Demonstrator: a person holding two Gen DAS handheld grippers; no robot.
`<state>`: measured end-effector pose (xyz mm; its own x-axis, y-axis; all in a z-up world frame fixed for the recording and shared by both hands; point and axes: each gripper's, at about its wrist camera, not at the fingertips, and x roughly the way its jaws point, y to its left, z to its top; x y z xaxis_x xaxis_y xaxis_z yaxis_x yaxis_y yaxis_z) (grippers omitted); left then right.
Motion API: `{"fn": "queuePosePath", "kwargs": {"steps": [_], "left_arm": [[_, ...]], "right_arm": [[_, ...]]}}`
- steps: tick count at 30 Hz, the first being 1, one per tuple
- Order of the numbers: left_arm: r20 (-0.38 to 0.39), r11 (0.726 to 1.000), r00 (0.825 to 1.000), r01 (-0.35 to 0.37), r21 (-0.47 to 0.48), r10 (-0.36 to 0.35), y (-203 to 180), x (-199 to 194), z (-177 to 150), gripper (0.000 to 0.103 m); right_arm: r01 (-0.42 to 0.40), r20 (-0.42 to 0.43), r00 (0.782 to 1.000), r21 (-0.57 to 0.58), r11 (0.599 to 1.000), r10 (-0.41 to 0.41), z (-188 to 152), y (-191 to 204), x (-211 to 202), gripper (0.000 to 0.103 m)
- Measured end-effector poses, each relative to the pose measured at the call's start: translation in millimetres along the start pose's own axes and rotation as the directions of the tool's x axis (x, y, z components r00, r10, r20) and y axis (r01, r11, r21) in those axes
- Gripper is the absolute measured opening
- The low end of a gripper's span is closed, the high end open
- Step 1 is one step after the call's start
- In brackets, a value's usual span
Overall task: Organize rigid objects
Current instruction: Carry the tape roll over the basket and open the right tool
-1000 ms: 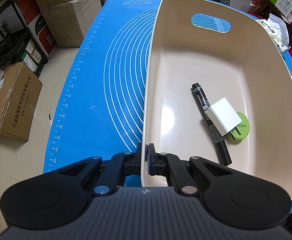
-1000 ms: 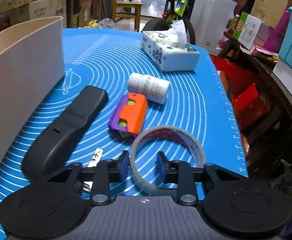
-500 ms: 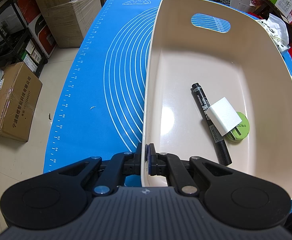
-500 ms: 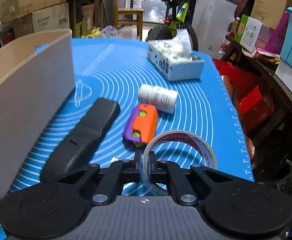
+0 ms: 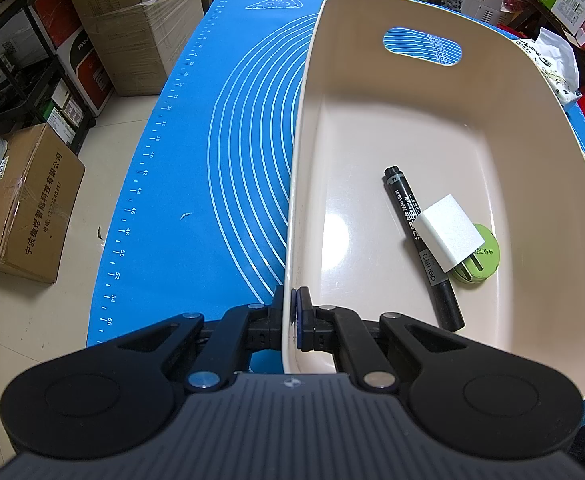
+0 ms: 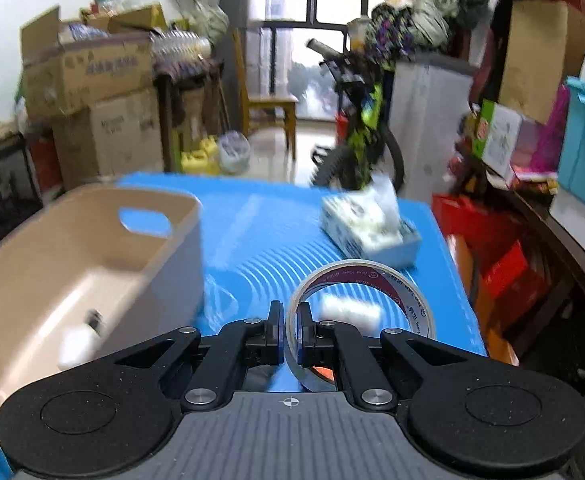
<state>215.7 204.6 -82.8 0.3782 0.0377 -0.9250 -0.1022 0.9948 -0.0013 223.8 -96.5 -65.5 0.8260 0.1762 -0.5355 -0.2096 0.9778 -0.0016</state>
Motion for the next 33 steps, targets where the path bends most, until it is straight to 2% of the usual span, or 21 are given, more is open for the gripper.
{"fn": "queuePosePath", "kwargs": {"steps": [9,16,22,28,33], "left_arm": [[0.000,1.000,1.000,0.000,0.001,0.000,0,0,0,0.006],[0.000,1.000,1.000,0.000,0.000,0.000,0,0,0,0.006],[0.001,1.000,1.000,0.001,0.001,-0.001,0,0,0,0.005],[0.001,1.000,1.000,0.000,0.001,0.000,0,0,0,0.005],[0.000,1.000,1.000,0.000,0.000,0.000,0,0,0,0.005]], "right_arm": [[-0.118,0.078,0.990,-0.037,0.992,0.121,38,52,-13,0.018],[-0.201,0.059,0.976,-0.116,0.973,0.208,51,103,-5,0.018],[-0.254,-0.016,0.967,-0.168,0.952,0.255,44,144,10,0.018],[-0.306,-0.153,0.948,-0.215,0.927,0.278,30,171,29,0.018],[-0.338,-0.268,0.923,-0.231,0.912,0.274,22,184,44,0.018]]}}
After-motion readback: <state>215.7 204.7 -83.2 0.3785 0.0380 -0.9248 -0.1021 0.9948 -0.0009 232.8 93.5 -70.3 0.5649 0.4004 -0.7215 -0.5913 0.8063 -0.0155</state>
